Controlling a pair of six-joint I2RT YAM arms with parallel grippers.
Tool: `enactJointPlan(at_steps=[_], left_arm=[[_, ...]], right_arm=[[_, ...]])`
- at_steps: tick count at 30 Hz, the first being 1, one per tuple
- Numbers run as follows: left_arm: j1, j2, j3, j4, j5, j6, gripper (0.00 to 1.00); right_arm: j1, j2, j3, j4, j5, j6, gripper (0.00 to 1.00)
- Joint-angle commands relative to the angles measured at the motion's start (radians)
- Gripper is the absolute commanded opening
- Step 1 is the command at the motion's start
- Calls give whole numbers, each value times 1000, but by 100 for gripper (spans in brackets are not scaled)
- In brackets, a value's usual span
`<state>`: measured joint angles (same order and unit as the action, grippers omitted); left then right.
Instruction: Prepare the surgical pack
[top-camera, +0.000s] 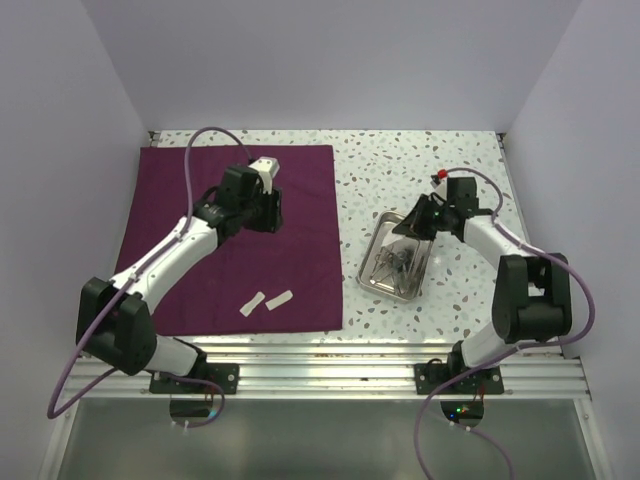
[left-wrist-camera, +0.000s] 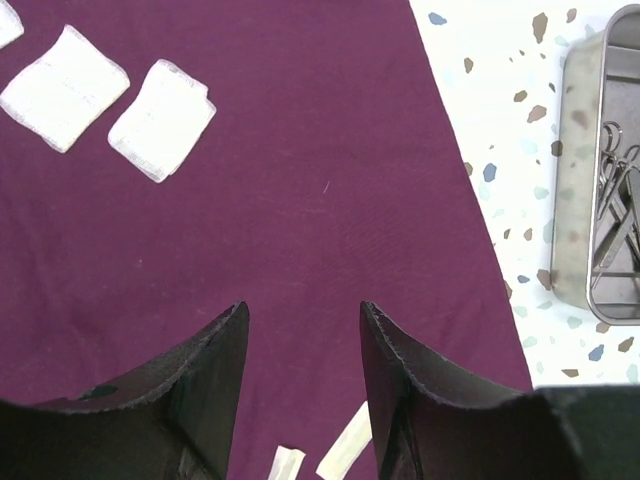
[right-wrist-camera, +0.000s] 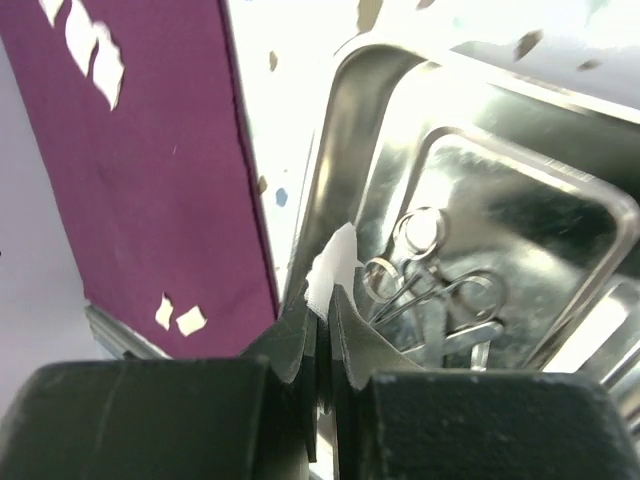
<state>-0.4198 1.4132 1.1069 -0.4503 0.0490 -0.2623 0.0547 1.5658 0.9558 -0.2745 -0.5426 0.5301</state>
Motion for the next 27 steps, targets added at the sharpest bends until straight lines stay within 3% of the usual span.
enactJointPlan(at_steps=[1, 14, 17, 21, 24, 25, 27], left_arm=[[22, 27, 8, 10, 12, -17, 52], [82, 145, 54, 32, 57, -5, 52], [90, 174, 74, 33, 60, 9, 52], [95, 197, 90, 29, 20, 38, 52], [101, 216, 102, 3, -44, 51, 53], [104, 230, 117, -8, -73, 54, 53], [108, 240, 129, -33, -103, 63, 54]], right_arm=[[-41, 48, -15, 130, -26, -45, 0], [-52, 226, 11, 350, -62, 64, 0], [-52, 250, 46, 275, -4, 42, 0], [-52, 258, 130, 86, 98, -10, 16], [-52, 258, 185, -41, 182, -35, 35], [-53, 254, 198, -67, 199, -48, 49], [-52, 243, 237, -147, 222, -51, 60]])
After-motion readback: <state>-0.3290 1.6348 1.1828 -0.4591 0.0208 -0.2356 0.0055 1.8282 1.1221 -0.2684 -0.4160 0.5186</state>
